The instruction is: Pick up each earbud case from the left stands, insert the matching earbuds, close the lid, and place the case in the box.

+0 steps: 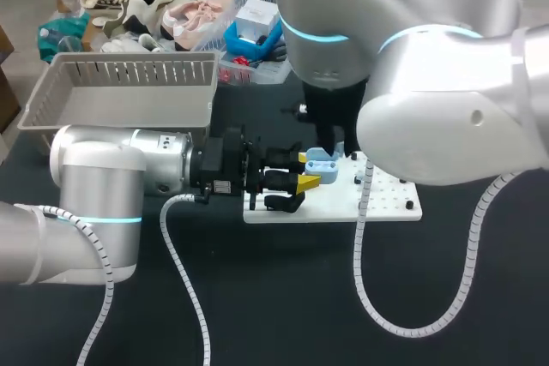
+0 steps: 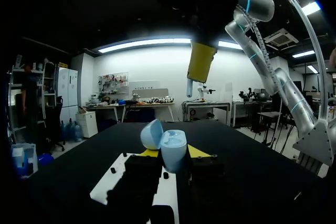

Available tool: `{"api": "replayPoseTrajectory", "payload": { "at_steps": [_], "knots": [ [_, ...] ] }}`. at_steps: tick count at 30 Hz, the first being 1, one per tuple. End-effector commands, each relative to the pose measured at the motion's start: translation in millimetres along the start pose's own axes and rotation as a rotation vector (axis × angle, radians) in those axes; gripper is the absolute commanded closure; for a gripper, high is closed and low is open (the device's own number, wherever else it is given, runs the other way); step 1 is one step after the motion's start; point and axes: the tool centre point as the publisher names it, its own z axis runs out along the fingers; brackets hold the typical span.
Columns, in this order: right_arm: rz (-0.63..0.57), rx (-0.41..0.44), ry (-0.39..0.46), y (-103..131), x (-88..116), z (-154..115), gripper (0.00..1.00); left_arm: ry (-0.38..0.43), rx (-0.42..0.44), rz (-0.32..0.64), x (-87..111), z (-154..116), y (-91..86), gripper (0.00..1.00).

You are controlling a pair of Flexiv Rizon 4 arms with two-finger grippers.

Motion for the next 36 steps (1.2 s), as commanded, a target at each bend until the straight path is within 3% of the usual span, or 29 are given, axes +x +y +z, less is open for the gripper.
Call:
{"api": "replayPoseTrajectory", "payload": {
  "at_steps": [1,13,36],
  "knots": [
    [0.034,0.009,0.006,12.5,-1.0,2.4,1.0,-0.001,0.0,0.001,0.4,0.2,0.4,1.0],
    [0.181,0.057,0.068,17.1,-5.0,7.2,1.0,-0.001,0.0,0.001,0.4,0.2,0.4,1.0],
    [0.181,0.069,0.083,14.3,-5.7,30.7,1.0,-0.001,0.0,0.001,0.4,0.2,0.4,1.0]
  ]
}}
